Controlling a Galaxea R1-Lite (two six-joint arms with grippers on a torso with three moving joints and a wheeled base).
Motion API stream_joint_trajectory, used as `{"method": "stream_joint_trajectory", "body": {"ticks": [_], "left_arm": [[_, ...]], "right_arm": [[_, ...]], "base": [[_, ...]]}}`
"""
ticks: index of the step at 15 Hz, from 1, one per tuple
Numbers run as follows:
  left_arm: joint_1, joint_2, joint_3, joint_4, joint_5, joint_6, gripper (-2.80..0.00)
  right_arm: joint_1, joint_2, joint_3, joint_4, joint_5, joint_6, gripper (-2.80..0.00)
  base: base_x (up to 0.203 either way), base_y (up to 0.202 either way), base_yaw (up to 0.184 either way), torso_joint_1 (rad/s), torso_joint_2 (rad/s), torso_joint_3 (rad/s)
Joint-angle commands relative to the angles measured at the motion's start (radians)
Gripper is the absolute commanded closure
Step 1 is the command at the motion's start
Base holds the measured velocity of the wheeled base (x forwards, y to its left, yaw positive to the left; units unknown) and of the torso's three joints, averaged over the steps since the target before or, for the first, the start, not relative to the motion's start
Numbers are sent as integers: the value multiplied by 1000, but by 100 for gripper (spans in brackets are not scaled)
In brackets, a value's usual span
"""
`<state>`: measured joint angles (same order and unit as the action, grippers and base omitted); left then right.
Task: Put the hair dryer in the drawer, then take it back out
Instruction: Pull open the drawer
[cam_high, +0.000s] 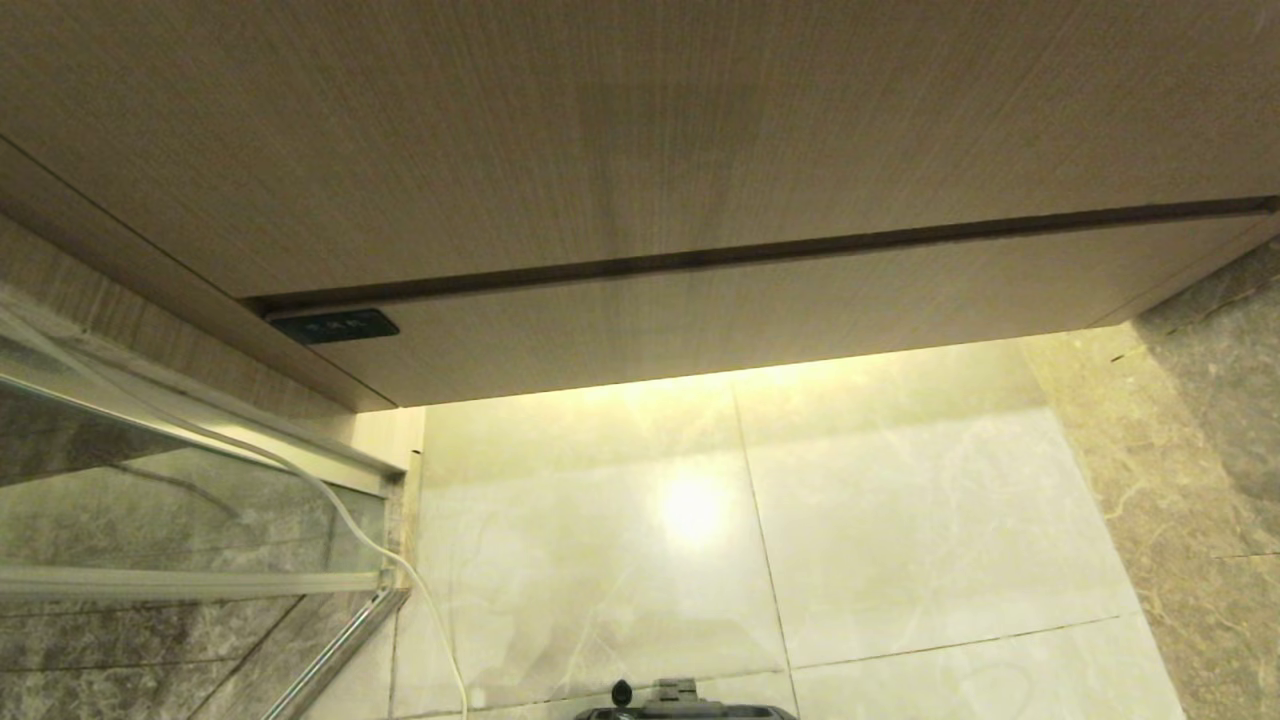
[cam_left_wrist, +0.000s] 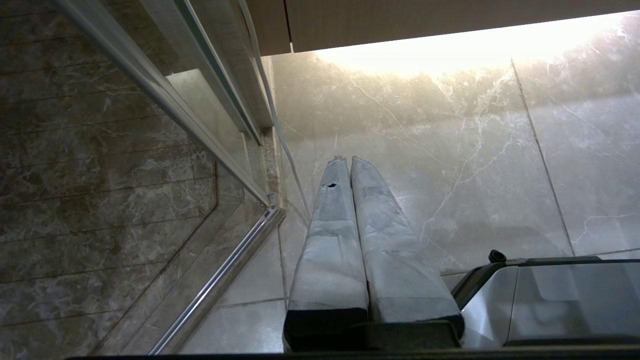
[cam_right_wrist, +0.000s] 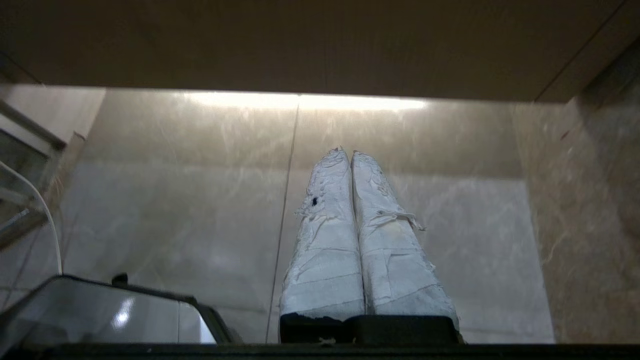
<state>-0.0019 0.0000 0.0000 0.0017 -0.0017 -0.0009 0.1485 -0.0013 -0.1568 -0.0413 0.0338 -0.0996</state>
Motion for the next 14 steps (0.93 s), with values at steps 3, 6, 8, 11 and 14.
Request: {"method": "stream_joint_trajectory", "body": {"ticks": [3,6,8,11,14], "left_arm": [[0,0,0,0,0,-1,0],[-1,0,0,0,0,-1,0],[0,0,0,0,0,-1,0],[-1,0,0,0,0,-1,0],[0,0,0,0,0,-1,0]], "right_arm": [[8,98,-776,503,2,-3,0],[111,354,-1246,923,-100,-15,0],[153,535,-1382,1068,-165,-12,0],[208,752,-1439,1141,-206,-35,0],[237,948,-1429,1081,-167,-90,0]], "base": [[0,0,0,0,0,0],[0,0,0,0,0,0],[0,0,0,0,0,0],[0,0,0,0,0,0],[0,0,0,0,0,0]]}}
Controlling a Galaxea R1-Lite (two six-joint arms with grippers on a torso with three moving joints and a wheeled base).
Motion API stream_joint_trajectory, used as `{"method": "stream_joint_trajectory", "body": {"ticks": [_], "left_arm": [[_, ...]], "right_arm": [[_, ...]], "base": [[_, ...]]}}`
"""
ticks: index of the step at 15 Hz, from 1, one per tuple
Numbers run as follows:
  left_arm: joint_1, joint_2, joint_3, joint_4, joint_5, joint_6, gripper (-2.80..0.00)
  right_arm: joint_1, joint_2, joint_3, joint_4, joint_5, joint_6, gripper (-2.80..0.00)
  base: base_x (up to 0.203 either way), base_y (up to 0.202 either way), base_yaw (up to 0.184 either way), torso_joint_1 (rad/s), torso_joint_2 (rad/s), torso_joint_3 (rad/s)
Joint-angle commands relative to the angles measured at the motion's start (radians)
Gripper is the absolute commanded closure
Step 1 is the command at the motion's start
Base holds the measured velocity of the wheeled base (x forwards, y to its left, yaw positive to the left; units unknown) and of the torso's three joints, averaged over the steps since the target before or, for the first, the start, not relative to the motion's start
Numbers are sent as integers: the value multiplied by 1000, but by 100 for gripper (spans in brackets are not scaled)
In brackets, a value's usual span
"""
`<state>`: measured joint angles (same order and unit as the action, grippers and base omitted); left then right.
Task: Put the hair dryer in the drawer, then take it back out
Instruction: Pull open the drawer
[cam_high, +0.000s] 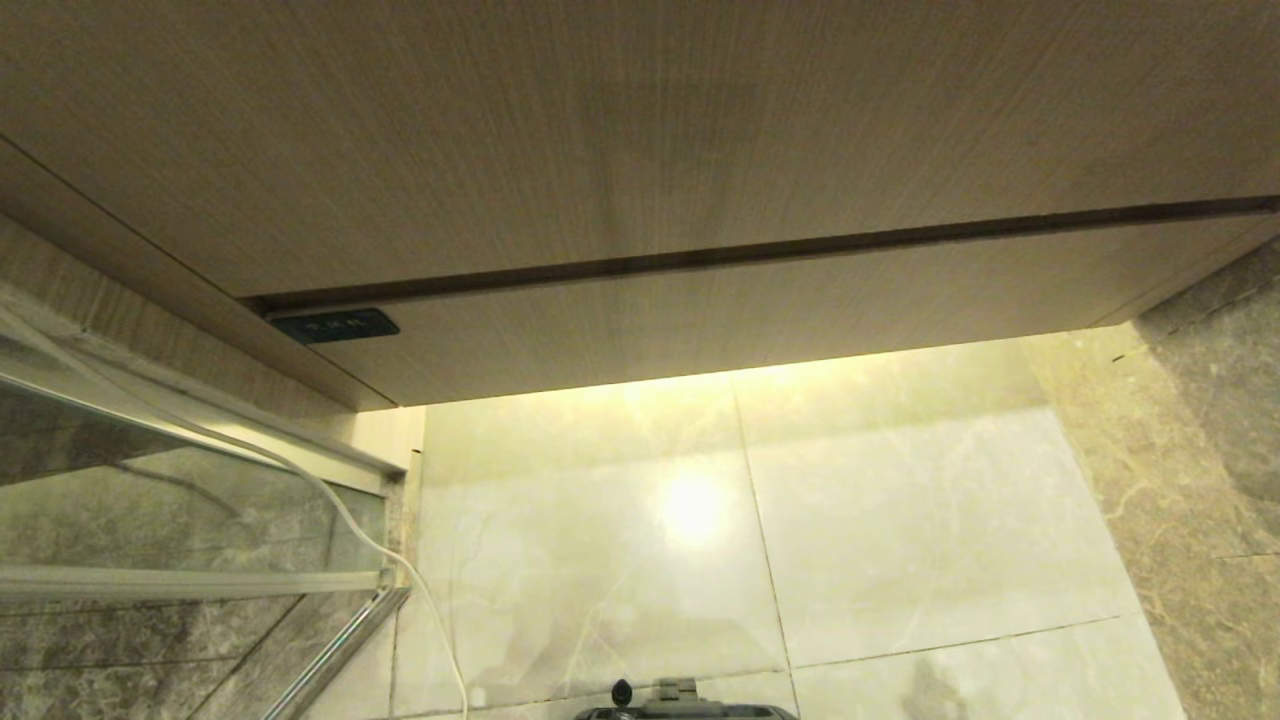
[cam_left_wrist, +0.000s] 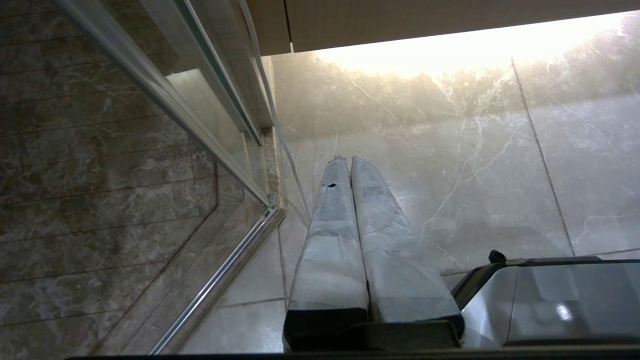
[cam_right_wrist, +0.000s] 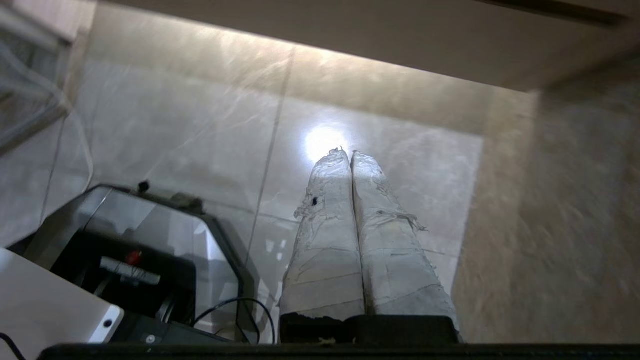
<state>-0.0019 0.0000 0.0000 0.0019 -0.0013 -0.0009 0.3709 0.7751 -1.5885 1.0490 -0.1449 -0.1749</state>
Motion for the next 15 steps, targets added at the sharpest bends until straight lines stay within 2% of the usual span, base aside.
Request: {"method": "stream_joint_trajectory", "body": {"ticks": [1,3,4,5,7,9,11,13,15], "left_arm": [[0,0,0,0,0,-1,0],[0,0,0,0,0,-1,0],[0,0,0,0,0,-1,0],[-1,0,0,0,0,-1,0],[-1,0,0,0,0,-1,0],[0,0,0,0,0,-1,0],[0,0,0,0,0,-1,0],[0,0,0,0,0,-1,0],[0,0,0,0,0,-1,0]], "right_arm": [[21,234,11,-28,28,-36,0],[53,319,29,-55,70,-82,0],[58,339,52,-69,137,-99,0],[61,354,99,-90,170,-144,-280],[62,363,201,-178,187,-327,-280],[62,354,337,-313,189,-431,-280],[63,350,464,-504,186,-497,-280],[59,363,571,-707,186,-685,-280],[55,374,692,-941,195,-817,-280]], "base": [[0,0,0,0,0,0],[0,0,0,0,0,0],[0,0,0,0,0,0],[0,0,0,0,0,0],[0,0,0,0,0,0],[0,0,0,0,0,0],[0,0,0,0,0,0],[0,0,0,0,0,0],[0,0,0,0,0,0]]}}
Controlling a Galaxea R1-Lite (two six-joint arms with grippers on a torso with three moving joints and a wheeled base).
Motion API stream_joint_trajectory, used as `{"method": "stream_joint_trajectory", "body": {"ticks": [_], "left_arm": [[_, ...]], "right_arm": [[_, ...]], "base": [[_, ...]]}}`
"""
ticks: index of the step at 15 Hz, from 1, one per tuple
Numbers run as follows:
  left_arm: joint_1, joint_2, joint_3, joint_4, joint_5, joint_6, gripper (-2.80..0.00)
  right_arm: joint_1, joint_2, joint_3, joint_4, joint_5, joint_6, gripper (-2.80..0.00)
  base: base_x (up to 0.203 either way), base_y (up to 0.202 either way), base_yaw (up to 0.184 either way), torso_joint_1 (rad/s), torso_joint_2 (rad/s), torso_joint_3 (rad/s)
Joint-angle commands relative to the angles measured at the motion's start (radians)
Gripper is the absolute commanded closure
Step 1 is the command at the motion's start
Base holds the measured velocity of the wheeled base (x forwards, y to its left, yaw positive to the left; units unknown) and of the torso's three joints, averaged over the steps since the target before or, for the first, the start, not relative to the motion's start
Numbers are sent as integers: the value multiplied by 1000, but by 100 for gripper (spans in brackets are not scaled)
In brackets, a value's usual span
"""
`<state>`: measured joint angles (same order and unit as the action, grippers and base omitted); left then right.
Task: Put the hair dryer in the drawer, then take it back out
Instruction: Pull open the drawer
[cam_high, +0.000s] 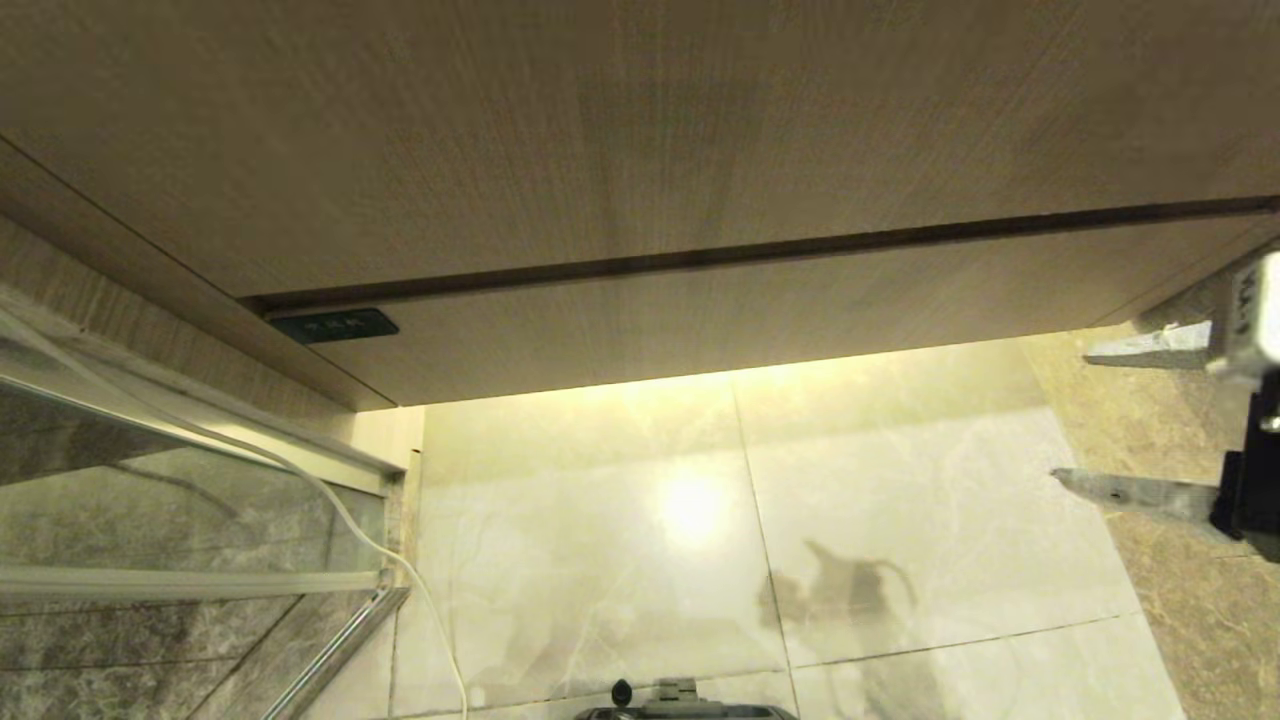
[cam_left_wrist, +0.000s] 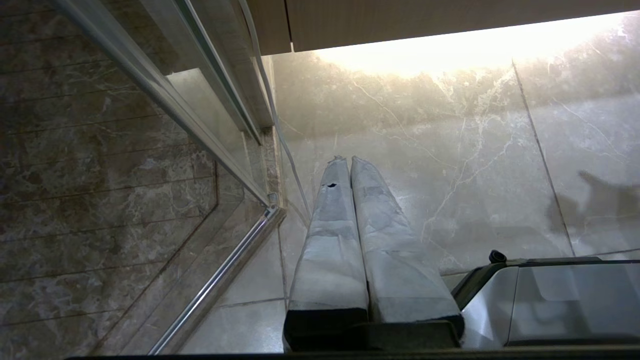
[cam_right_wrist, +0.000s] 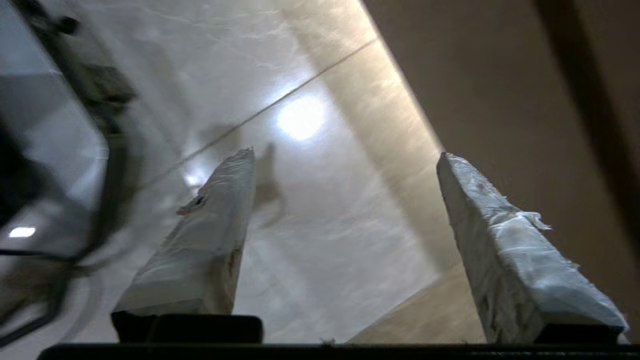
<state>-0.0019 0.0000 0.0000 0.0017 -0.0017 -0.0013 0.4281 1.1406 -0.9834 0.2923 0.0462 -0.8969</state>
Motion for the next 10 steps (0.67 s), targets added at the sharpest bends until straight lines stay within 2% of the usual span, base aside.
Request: {"method": "stream_joint_trajectory", "body": {"ticks": [1,2,4,6,8,10], "left_arm": [[0,0,0,0,0,0,0],[0,0,0,0,0,0,0],[0,0,0,0,0,0,0],[-1,0,0,0,0,0,0],[0,0,0,0,0,0,0],[0,0,0,0,0,0,0]], "right_arm": [[-3,19,139,-308,12,-156,-280],[-5,41,173,-393,31,-201,-280],[-9,121,186,-524,114,-240,-280],[-44,196,185,-654,189,-309,-280],[-99,257,181,-741,276,-375,-280],[-144,294,175,-773,330,-432,-280]], "base": [[0,0,0,0,0,0],[0,0,0,0,0,0],[0,0,0,0,0,0],[0,0,0,0,0,0],[0,0,0,0,0,0],[0,0,0,0,0,0]]}}
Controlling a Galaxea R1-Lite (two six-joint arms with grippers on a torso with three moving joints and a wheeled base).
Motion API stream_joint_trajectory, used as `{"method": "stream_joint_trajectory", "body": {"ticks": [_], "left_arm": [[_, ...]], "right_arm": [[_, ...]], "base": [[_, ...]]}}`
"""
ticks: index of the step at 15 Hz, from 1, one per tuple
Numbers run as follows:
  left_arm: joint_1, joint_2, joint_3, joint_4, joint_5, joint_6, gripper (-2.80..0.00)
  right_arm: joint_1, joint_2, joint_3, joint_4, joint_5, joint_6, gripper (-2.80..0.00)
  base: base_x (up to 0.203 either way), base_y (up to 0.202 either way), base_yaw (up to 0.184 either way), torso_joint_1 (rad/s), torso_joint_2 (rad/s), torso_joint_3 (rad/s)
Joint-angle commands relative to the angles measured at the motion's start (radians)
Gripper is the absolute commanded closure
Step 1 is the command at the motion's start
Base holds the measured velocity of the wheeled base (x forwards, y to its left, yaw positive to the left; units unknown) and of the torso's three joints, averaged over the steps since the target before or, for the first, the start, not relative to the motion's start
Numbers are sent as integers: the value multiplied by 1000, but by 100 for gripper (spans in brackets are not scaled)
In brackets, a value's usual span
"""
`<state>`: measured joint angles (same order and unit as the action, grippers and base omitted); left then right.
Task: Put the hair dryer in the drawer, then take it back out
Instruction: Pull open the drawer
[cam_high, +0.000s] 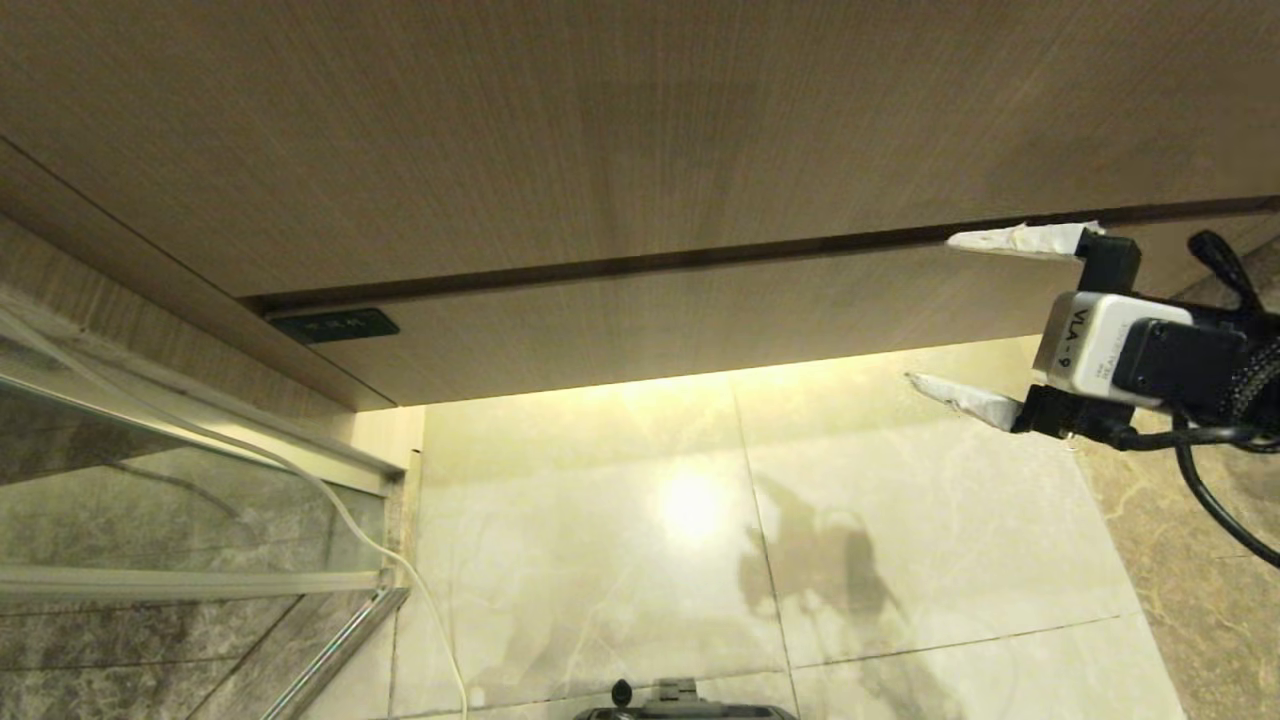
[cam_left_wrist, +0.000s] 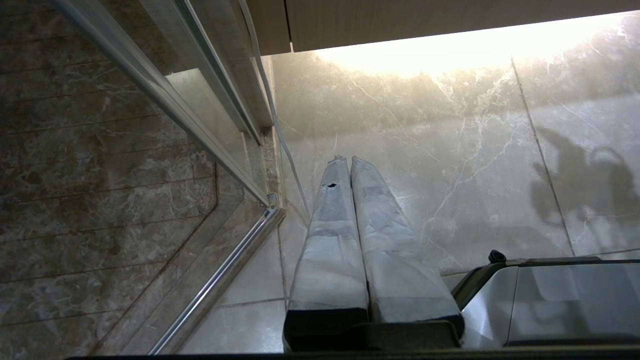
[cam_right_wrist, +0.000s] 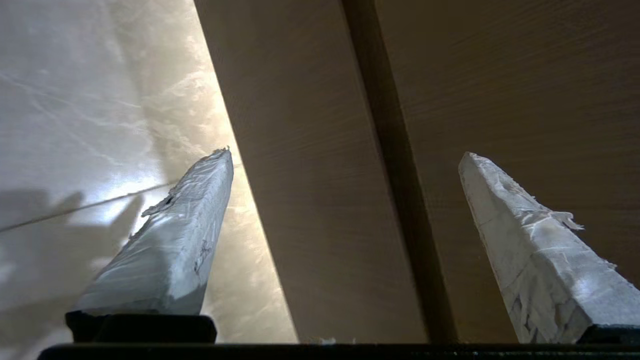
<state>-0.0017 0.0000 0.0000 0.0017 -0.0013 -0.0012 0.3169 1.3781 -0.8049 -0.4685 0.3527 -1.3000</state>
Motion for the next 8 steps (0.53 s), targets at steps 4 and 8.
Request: {"method": "stream_joint_trajectory", "body": {"ticks": [4,8], "left_arm": [[-1,0,0,0,0,0,0],[0,0,0,0,0,0,0]], "right_arm": [[-80,120,-88,54,75,-104,-280],[-82,184,-280,289,66,-107,-280]], "base": [[0,0,0,0,0,0],[0,0,0,0,0,0]]}}
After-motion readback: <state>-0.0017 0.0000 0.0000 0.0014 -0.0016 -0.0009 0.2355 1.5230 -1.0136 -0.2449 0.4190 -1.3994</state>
